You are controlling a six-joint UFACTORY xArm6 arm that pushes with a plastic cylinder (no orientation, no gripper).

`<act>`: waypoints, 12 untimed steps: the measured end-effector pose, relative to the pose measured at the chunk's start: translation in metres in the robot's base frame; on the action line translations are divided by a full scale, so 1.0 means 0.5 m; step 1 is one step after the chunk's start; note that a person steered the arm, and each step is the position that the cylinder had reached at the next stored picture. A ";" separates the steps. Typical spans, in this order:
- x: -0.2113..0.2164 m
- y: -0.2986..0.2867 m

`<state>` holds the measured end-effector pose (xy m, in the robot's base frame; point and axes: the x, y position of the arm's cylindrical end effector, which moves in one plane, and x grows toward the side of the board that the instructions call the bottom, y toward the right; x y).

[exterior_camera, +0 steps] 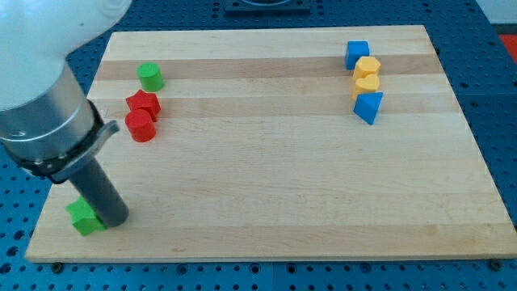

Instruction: Move red circle towards bottom left

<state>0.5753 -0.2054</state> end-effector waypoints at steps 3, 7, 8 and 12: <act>-0.096 0.132; -0.328 0.105; -0.365 0.077; -0.324 0.059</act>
<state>0.4131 -0.1757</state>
